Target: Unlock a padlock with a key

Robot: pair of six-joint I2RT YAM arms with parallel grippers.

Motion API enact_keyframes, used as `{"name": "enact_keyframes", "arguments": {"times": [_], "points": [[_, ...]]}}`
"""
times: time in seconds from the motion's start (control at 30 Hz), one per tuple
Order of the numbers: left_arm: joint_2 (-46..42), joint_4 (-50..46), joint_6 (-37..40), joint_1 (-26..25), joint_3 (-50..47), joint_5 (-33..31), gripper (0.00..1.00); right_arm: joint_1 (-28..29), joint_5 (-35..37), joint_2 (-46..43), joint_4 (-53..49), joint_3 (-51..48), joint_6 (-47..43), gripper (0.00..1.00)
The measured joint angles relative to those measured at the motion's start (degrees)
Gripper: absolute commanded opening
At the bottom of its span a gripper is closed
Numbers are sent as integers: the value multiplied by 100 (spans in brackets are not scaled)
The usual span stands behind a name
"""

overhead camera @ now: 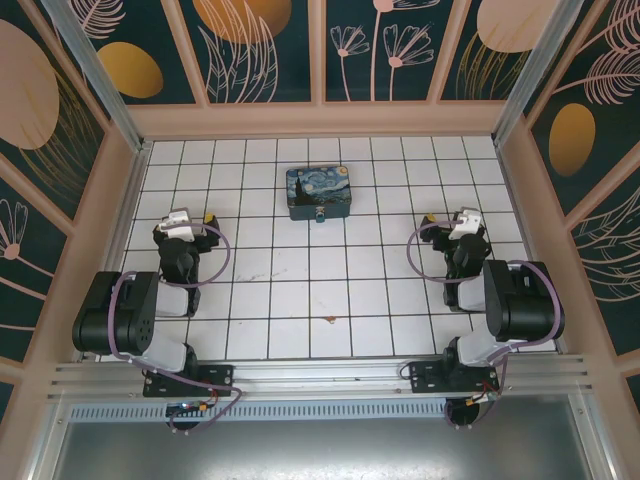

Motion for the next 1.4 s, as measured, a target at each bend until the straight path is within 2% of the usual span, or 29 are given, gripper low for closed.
{"name": "enact_keyframes", "arguments": {"times": [1.3,1.4], "points": [[0,0,0,0,2,0,99,-13,-144,0,0,0,0,99],[-68,-138,-2,0,28,-2,99,-17,-138,-72,-348,109,4,99]]}}
